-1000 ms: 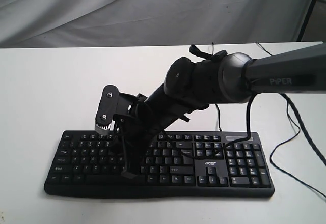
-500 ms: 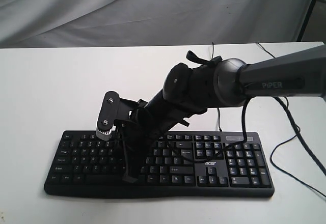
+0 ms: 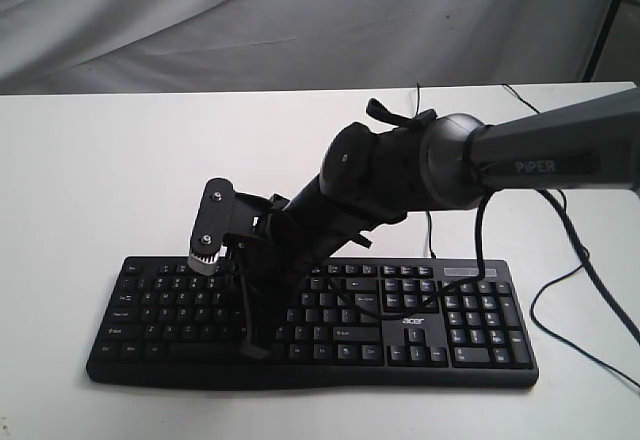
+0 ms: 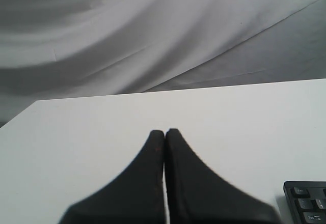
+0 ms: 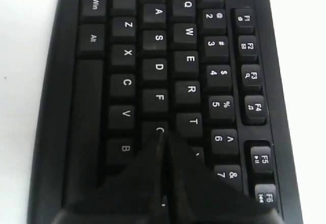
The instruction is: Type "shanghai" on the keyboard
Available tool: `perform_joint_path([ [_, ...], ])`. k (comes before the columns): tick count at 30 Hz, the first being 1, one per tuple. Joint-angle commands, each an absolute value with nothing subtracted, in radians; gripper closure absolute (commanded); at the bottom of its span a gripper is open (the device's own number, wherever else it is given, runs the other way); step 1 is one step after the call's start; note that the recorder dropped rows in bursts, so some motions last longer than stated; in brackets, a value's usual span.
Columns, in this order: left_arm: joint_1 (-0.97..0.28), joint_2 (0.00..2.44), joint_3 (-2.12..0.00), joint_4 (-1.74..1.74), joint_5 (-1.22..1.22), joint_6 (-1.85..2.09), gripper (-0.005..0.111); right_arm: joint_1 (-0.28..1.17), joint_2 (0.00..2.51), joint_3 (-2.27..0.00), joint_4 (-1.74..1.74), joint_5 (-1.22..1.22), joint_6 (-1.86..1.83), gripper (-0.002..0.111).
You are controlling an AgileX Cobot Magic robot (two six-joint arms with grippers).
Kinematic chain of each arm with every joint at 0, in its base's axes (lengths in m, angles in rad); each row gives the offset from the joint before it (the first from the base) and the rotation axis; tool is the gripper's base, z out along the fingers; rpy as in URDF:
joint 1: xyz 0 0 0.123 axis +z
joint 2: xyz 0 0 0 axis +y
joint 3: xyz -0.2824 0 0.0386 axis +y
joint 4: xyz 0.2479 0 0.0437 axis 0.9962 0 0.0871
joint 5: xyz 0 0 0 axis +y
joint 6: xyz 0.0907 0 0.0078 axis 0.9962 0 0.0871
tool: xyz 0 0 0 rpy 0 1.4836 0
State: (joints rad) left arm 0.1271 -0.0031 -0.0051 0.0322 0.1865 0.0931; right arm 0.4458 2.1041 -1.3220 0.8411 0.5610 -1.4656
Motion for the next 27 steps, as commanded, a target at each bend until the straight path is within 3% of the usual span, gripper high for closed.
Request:
perform_joint_path([
  [1,0.123,0.000,0.000,0.032,0.180,0.090,0.106,0.440,2.102,-1.323,0.850,0.561,-1.473,0.108],
  [27,0.123,0.000,0.000,0.032,0.180,0.090,0.106,0.442,2.079,-1.323,0.846,0.567,-1.477,0.108],
])
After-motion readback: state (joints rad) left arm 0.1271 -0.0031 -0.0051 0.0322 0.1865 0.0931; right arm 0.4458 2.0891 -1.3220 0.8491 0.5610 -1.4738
